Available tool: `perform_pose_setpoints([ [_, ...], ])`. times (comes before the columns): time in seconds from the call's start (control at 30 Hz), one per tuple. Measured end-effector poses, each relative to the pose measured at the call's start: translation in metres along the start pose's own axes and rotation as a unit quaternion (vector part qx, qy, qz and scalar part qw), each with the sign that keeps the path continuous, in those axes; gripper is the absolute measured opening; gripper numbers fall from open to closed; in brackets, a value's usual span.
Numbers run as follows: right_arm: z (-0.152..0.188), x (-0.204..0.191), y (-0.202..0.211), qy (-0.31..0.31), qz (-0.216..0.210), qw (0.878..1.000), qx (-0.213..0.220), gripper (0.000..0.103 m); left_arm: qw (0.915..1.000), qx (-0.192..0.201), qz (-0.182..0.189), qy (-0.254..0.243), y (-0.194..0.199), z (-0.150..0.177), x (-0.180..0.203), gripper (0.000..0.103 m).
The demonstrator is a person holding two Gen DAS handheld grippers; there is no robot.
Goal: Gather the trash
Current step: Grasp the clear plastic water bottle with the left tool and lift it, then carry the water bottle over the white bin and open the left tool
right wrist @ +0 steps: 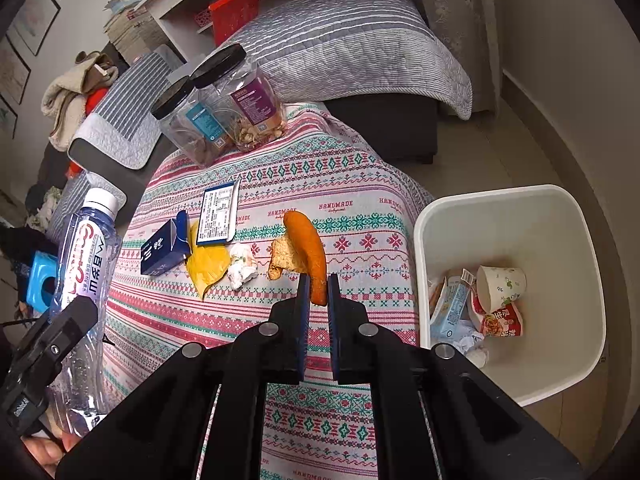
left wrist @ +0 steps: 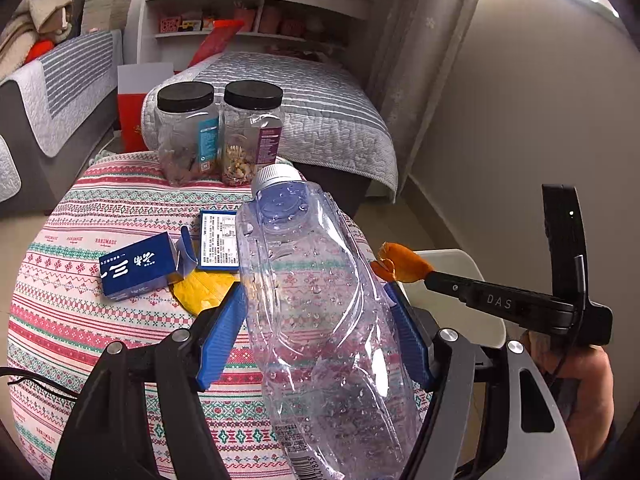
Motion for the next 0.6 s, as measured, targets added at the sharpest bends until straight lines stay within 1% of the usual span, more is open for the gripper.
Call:
perform_pose_setpoints([
  [0.27,-0.010,0.038,0.038,-0.027,0.011,0.999,0.037,0.008,0.9993,-0.011,0.029,-0.021,-0.036,0.009,0.046,0.068],
  [0.33,-0.014,0.052,0.049,-0.036,0.023,0.998,0.051,0.008,0.9991,-0.014,0.038,-0.015,-0.043,0.011,0.056,0.068],
  [0.43,-0.021,0.079,0.064,-0.066,0.032,0.995,0.069,0.008,0.9983,-0.014,0.056,0.012,-0.051,0.013,0.067,0.068],
  [0.5,-0.021,0.096,0.069,-0.085,0.039,0.993,0.073,0.008,0.9972,-0.012,0.069,0.024,-0.056,0.013,0.078,0.068],
  [0.6,-0.021,0.109,0.073,-0.095,0.058,0.991,0.075,0.008,0.9960,-0.012,0.084,0.026,-0.065,0.016,0.101,0.068],
])
Point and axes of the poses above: each gripper's, at about its wrist camera, not at the fingertips, and y roughly against the way its jaws point, x to its right, z to its underside, the point moved 10 cm from there along -y, roughly the way its jaws point, and after that the axes turned 1 degree about -z, right-handed, at the moved point
